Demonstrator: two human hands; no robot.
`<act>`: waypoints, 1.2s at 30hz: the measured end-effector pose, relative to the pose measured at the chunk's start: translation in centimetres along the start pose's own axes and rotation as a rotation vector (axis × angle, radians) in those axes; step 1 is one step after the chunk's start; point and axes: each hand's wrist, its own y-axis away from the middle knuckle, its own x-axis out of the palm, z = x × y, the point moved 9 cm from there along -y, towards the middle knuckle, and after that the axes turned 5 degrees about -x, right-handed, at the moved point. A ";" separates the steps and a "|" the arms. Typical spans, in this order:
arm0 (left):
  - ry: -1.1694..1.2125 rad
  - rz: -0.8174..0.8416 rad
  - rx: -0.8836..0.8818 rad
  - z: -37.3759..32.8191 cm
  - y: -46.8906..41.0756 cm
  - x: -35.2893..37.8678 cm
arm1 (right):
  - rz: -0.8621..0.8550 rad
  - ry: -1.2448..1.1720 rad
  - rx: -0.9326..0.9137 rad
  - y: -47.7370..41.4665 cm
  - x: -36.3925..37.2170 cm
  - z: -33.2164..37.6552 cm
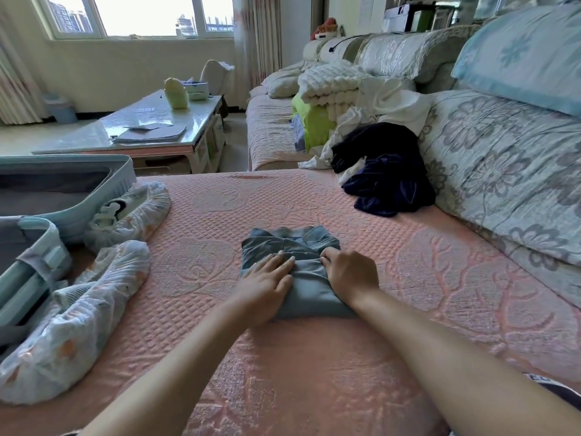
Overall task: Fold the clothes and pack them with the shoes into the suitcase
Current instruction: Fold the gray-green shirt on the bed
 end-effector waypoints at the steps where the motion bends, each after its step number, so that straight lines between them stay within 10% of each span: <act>1: 0.104 -0.042 -0.043 1.0 -0.3 -0.8 | -0.008 -0.017 -0.035 0.0 0.1 0.2; 8: 0.216 -0.190 -0.179 5.9 -0.9 -4.8 | 0.051 -0.387 -0.113 -0.9 0.3 -0.4; 15: 0.111 -0.401 -0.113 4.4 -2.8 -7.5 | -0.097 -0.172 0.040 -2.6 -0.5 -2.5; 22: -0.171 -0.156 -0.226 5.8 -4.6 -3.6 | 0.235 -0.465 -0.017 -2.5 1.5 -1.2; 27: -0.255 -0.458 0.214 -0.3 -2.6 -5.4 | 0.095 -0.498 -0.022 -3.4 1.1 -2.2; 30: -0.204 -0.303 0.386 -3.5 -0.7 -2.5 | -0.037 -0.259 -0.064 -4.0 0.2 -2.3; 36: -0.226 0.048 0.157 -0.7 -2.3 1.2 | -0.041 0.086 -0.177 -3.2 1.4 -0.3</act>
